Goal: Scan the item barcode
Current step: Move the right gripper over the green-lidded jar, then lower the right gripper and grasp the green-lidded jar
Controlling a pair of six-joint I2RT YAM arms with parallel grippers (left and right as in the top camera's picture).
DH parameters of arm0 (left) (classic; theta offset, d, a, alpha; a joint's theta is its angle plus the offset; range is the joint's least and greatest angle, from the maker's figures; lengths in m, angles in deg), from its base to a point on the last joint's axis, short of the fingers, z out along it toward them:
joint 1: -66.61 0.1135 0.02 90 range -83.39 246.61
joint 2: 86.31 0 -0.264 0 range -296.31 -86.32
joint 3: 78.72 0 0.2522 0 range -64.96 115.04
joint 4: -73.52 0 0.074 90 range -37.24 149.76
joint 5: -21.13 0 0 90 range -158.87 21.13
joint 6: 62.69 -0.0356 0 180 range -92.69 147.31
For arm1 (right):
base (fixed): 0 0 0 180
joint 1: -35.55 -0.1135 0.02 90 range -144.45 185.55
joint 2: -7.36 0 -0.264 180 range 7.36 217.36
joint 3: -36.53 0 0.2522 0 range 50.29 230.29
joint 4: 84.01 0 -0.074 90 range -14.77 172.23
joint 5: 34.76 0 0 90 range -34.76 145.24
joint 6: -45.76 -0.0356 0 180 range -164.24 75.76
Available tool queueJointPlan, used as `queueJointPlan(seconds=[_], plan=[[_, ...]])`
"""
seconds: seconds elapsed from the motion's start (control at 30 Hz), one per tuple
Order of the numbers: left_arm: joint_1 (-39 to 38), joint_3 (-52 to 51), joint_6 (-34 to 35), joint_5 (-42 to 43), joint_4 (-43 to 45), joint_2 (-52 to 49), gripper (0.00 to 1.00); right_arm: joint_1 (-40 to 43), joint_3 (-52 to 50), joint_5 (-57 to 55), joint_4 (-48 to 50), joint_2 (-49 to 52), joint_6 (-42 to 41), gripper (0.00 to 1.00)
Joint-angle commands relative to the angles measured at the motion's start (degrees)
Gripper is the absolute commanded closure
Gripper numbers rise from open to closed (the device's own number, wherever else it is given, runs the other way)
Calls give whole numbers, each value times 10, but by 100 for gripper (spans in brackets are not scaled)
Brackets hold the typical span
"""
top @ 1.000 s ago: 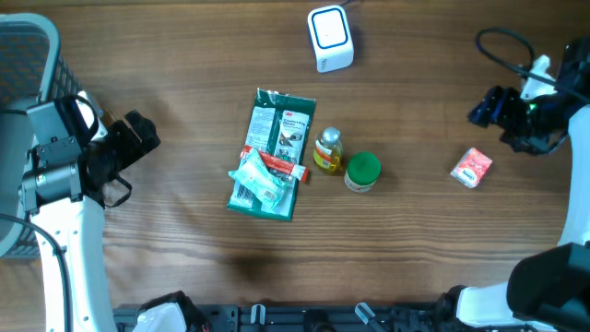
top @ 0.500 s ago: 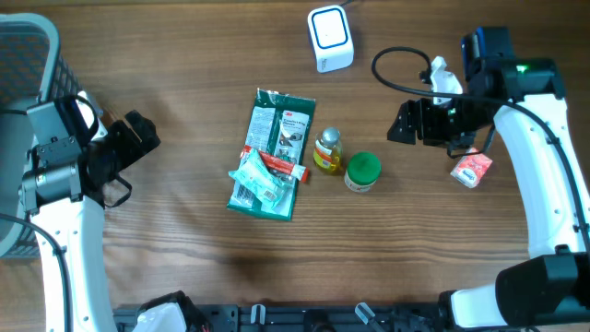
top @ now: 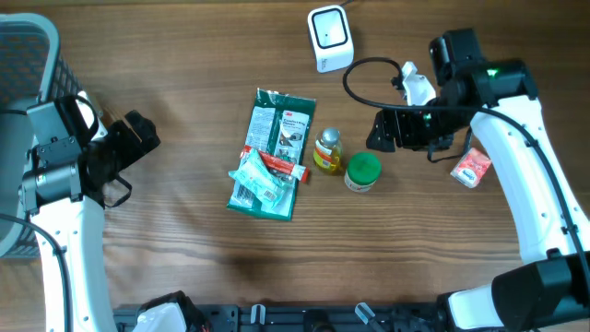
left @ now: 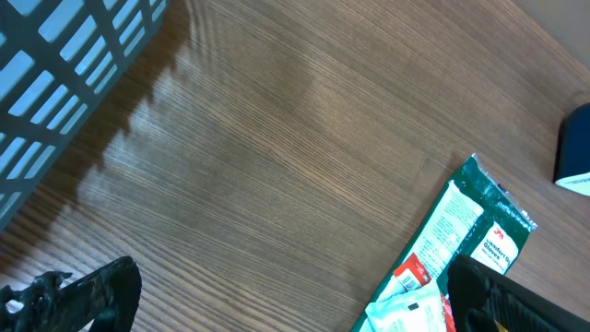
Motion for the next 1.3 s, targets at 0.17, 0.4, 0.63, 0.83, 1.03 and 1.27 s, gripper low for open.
queueJointPlan(seconds=[0.17, 0.4, 0.63, 0.83, 1.03, 1.27], plan=[[-2, 1, -12, 7, 1, 0, 0, -66, -178, -129, 199, 2, -73, 21], [-2, 1, -12, 7, 1, 0, 0, -132, -244, -215, 278, 3, -123, 22], [-2, 1, -12, 7, 1, 0, 0, -132, -244, -232, 267, 3, -143, 18], [-2, 1, -12, 7, 1, 0, 0, -132, -244, -232, 265, 3, -144, 18], [-2, 1, -12, 7, 1, 0, 0, -132, -244, -232, 261, 3, -144, 17], [-2, 1, -12, 7, 1, 0, 0, -132, -244, -232, 261, 3, -144, 14]])
